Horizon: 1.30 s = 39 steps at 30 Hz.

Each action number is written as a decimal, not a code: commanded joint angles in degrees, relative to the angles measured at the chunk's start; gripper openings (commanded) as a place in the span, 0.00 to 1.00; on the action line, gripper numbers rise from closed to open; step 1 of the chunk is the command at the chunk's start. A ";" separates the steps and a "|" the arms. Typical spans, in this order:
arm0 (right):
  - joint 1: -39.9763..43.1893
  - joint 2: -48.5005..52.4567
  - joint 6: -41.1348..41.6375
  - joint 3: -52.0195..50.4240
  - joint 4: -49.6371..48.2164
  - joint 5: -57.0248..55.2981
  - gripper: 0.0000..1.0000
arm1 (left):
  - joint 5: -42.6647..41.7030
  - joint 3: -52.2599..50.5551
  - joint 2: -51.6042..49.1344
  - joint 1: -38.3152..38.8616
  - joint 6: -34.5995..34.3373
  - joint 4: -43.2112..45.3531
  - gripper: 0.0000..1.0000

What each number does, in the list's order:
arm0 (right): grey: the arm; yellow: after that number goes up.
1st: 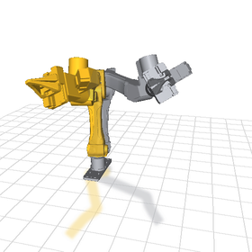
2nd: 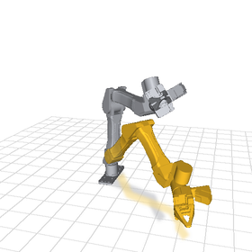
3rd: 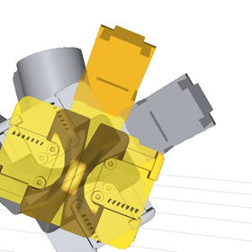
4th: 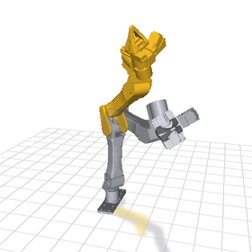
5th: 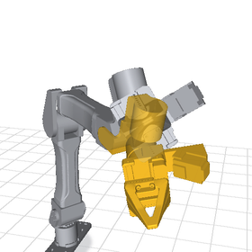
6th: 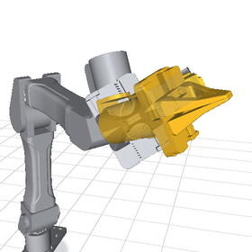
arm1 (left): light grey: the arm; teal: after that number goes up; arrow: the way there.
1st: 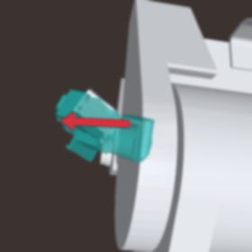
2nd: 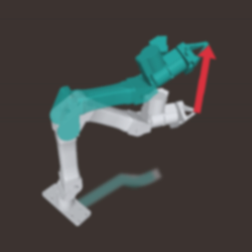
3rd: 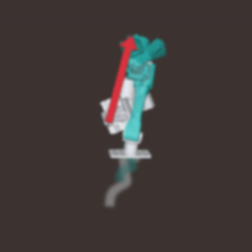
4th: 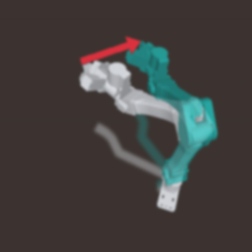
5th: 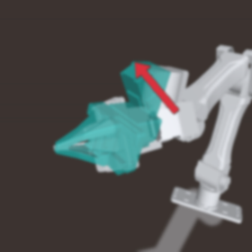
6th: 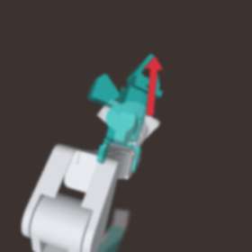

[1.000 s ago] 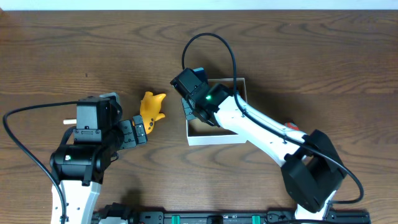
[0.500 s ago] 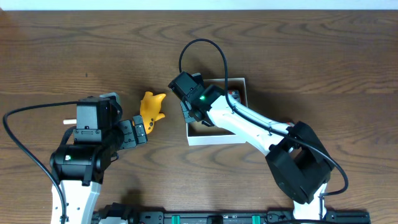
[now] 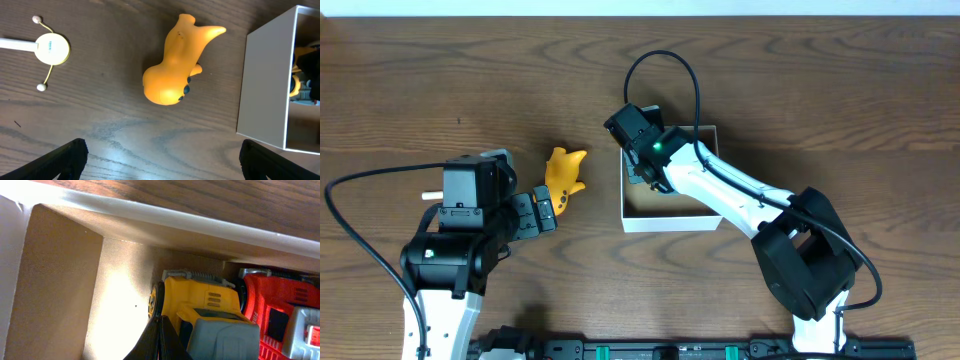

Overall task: Pack container
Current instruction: 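Push the dump truck down into the box and open the right gripper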

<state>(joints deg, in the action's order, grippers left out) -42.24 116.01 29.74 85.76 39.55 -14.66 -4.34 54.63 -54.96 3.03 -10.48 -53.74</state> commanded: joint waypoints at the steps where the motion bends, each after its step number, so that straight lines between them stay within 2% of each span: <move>1: 0.59 1.03 1.05 0.44 0.09 -1.79 0.01 | -0.37 1.01 -0.02 -0.22 0.52 -0.26 0.98; 5: 0.55 1.03 1.05 0.44 0.02 -0.94 0.01 | -0.37 1.01 -0.02 -0.22 0.52 -0.24 0.98; 8: 0.55 1.03 0.09 0.44 -0.61 1.75 0.07 | -0.37 1.01 -0.02 -0.22 0.52 -0.24 0.98; 14: 0.55 1.03 -3.41 0.44 -2.80 5.07 0.10 | -0.39 1.01 -0.02 -0.22 0.52 -0.26 0.98; 29: 0.59 1.33 -3.65 0.44 -5.55 3.02 0.07 | -0.37 1.01 -0.02 -0.22 0.52 -0.26 0.98; 39: 0.61 2.21 2.91 0.33 -4.11 -3.89 0.05 | -0.37 1.01 -0.02 -0.22 0.55 -1.27 0.98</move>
<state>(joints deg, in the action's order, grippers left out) -42.17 117.36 28.58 85.76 34.89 -13.69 -4.34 54.63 -54.98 3.03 -10.48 -54.37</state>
